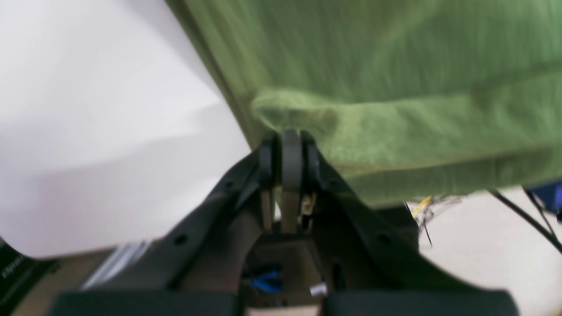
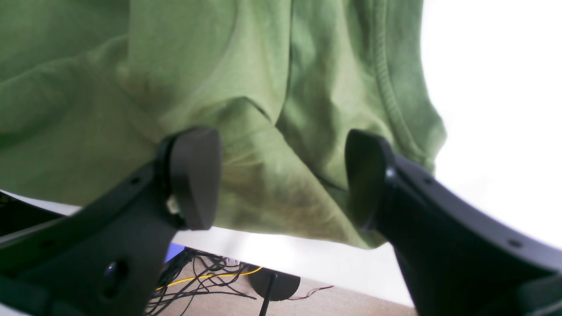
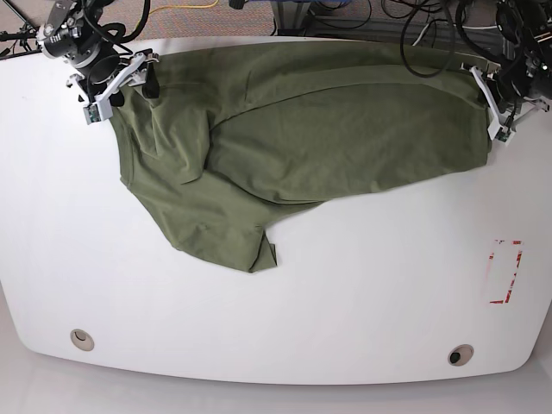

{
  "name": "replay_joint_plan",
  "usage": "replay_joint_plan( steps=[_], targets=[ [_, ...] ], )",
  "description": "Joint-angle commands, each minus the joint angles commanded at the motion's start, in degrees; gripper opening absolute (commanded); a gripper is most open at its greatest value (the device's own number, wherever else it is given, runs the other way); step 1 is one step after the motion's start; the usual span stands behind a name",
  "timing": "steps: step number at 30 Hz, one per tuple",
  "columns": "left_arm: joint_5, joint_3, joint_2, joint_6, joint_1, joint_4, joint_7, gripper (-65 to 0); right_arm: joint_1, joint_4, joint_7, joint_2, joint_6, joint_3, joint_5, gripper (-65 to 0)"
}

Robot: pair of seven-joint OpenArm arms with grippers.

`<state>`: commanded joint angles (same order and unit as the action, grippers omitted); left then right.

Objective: Fold the T-shirt properly

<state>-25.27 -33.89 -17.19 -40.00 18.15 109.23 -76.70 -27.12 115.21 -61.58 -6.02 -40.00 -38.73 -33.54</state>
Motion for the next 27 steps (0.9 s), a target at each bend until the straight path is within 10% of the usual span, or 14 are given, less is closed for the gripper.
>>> replay_joint_plan(
  steps=[27],
  targets=[
    [5.6,0.3,-1.7,0.0,-9.6,-4.3,0.0,-65.0,0.2,0.0,0.0,0.0,0.0,0.0,0.0,-22.8]
  ],
)
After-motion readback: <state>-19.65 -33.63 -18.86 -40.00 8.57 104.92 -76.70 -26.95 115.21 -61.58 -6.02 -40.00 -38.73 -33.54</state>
